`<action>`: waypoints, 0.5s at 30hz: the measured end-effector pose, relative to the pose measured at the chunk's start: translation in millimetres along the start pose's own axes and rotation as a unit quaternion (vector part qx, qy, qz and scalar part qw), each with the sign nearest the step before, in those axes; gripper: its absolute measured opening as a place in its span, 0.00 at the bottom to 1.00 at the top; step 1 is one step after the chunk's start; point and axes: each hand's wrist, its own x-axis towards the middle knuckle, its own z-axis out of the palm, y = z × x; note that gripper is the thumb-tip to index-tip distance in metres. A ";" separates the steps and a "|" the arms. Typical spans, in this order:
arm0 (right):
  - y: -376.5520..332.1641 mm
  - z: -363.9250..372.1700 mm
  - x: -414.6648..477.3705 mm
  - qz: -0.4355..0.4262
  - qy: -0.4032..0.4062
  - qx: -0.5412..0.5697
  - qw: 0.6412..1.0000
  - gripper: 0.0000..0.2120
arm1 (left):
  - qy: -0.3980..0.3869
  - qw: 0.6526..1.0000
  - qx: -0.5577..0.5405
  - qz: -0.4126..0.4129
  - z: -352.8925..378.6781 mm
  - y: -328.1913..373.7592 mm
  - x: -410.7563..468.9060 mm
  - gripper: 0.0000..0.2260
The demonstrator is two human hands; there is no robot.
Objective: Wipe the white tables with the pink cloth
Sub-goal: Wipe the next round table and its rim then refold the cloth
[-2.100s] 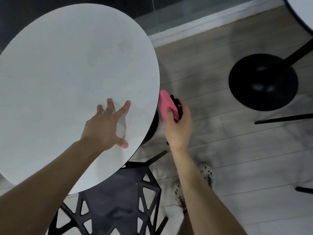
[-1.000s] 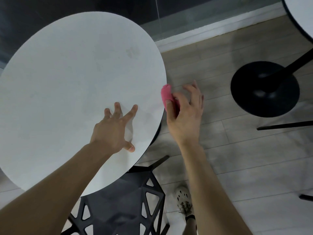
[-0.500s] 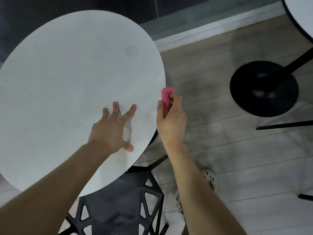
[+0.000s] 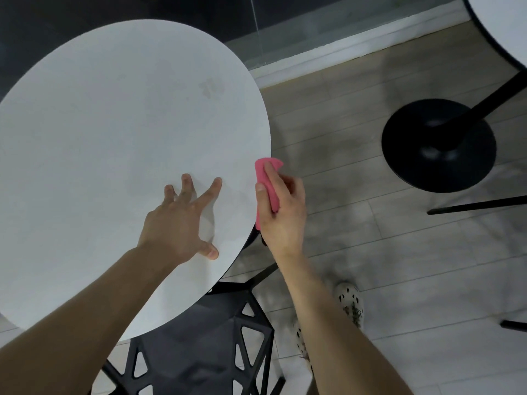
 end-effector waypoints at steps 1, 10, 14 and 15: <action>-4.4 6.4 9.2 0.000 0.003 0.017 1.000 0.20 | -0.001 1.000 -0.002 -0.001 -0.3 0.3 0.9 0.68; -20.4 37.3 -36.0 0.033 0.007 0.118 0.992 0.26 | -0.007 0.999 -0.042 -0.007 -1.2 -8.5 -2.9 0.69; -30.3 33.8 -68.7 0.096 -0.034 0.190 0.976 0.28 | -0.006 0.999 -0.046 -0.006 -0.6 -8.3 -2.0 0.69; -29.6 29.7 -49.2 0.108 -0.033 0.190 0.975 0.27 | -0.007 0.999 -0.046 -0.008 -0.6 -7.6 -1.5 0.69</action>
